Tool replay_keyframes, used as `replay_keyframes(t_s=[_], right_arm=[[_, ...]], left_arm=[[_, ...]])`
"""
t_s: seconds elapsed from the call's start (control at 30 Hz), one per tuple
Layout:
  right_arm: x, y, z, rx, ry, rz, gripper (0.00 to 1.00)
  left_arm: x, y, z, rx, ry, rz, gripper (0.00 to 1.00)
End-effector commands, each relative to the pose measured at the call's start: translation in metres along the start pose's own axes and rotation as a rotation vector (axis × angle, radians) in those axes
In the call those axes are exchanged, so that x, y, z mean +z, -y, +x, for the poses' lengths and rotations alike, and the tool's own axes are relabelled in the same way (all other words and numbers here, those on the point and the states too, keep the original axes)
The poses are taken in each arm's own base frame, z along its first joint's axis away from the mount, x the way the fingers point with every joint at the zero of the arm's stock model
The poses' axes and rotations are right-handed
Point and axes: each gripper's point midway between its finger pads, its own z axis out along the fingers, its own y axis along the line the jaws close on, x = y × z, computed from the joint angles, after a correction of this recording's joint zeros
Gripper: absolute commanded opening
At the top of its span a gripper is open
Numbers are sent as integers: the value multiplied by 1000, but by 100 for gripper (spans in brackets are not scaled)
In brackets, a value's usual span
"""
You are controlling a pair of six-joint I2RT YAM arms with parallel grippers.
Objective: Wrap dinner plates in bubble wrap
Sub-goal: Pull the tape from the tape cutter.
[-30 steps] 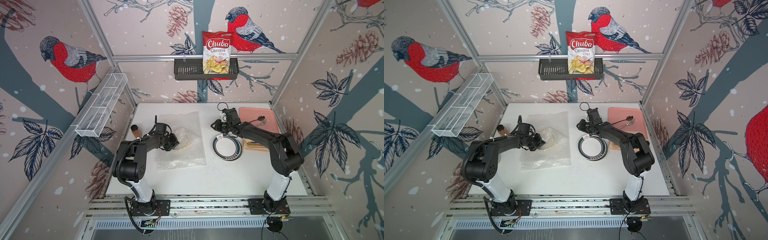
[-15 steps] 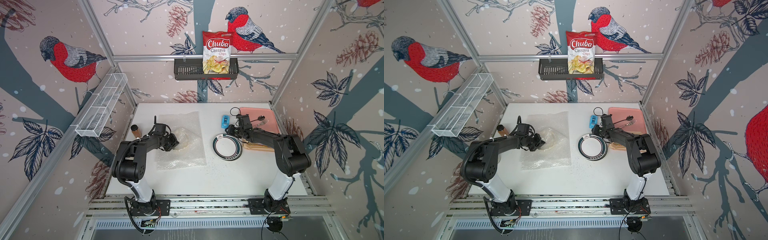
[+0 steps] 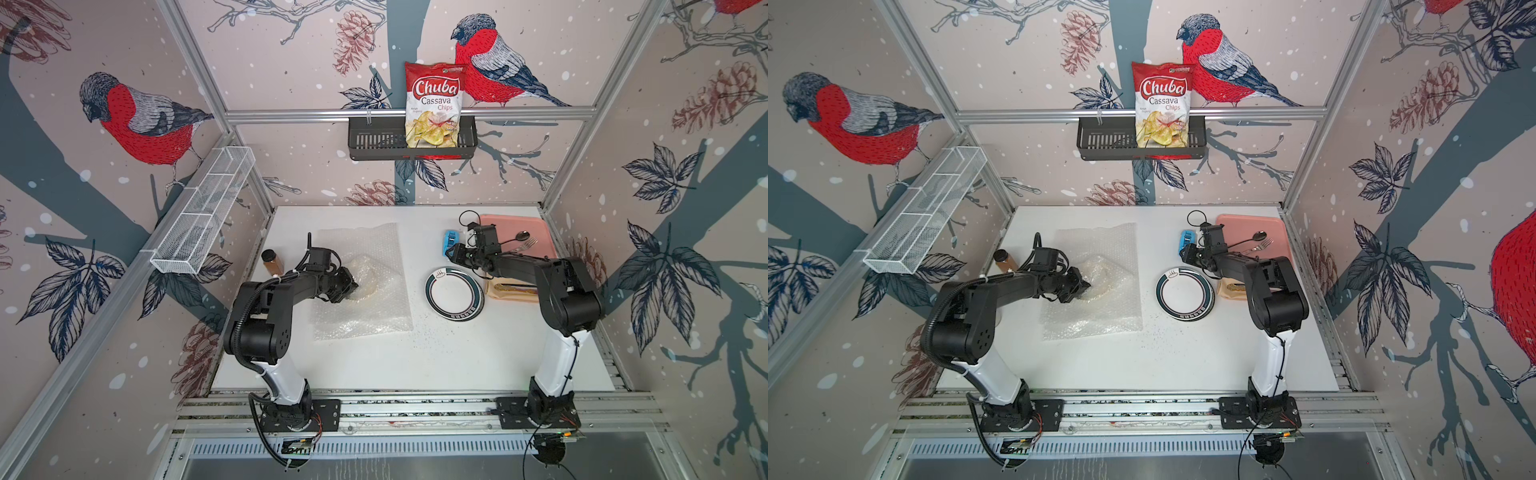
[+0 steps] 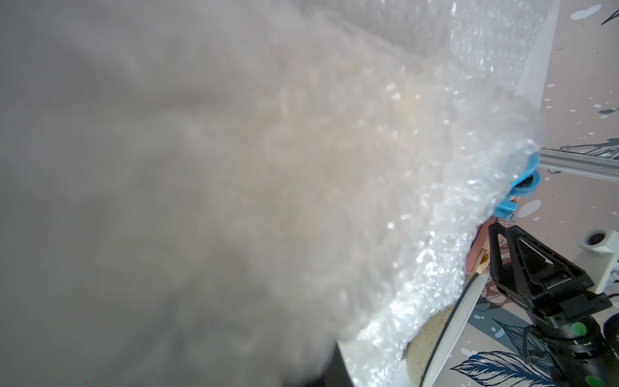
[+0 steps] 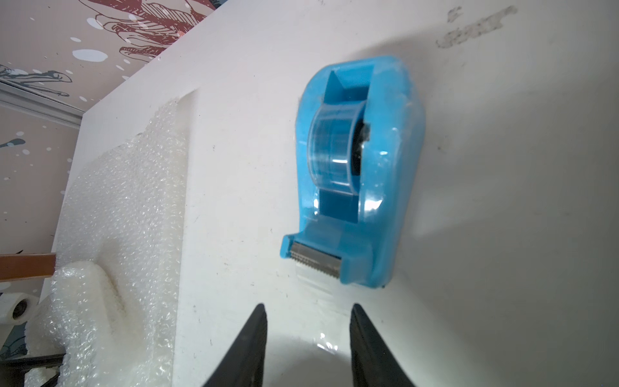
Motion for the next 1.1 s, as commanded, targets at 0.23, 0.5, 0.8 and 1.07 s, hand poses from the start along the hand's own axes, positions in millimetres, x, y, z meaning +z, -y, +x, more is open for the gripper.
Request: replay_keyframes(t_s=[0.23, 0.5, 0.8, 1.07], right_arm=[[13, -1, 0, -16, -6, -39, 40], [21, -1, -3, -31, 1, -45, 38], [22, -1, -8, -47, 12, -48, 24], [11, -2, -12, -48, 33, -43, 6]], left_arm=[[2, -44, 13, -93, -32, -190, 0], [4, -45, 12, -95, -34, -193, 0], [5, -46, 13, -98, -36, -197, 0], [5, -46, 12, -97, -33, -195, 0]])
